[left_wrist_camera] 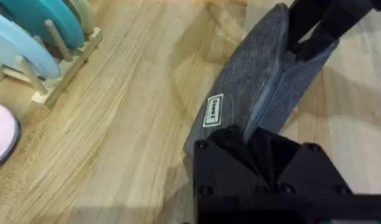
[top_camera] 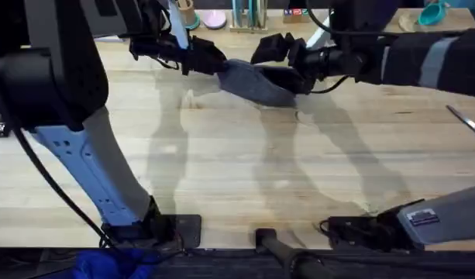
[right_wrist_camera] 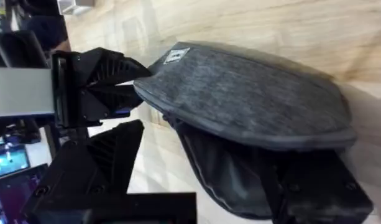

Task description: Unzip the bag, pick up the pens from the table one at a time and place them inside, then zip the bag closed.

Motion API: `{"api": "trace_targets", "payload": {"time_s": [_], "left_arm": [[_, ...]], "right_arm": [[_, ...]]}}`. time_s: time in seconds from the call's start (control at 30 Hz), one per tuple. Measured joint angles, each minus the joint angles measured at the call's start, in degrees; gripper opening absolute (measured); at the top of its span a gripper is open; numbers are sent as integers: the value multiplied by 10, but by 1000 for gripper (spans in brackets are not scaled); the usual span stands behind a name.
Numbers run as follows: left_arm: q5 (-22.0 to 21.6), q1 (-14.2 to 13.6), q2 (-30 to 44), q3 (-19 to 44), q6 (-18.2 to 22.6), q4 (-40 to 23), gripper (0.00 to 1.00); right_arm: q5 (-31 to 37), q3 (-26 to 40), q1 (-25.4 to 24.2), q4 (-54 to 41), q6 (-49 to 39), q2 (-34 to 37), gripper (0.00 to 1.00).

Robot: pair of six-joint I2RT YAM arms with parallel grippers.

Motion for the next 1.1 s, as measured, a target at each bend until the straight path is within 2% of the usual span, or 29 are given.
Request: {"api": "trace_targets", "payload": {"time_s": [0.43, 0.7, 1.1], "left_arm": [[0, 0, 0, 0, 0, 0, 41], [0, 0, 0, 0, 0, 0, 41], [0, 0, 0, 0, 0, 0, 41]], "right_arm": [[-15, -1, 8, 99, 45, 5, 995], [-27, -2, 8, 98, 46, -2, 995], [-31, -4, 8, 88, 47, -68, 995]]}}
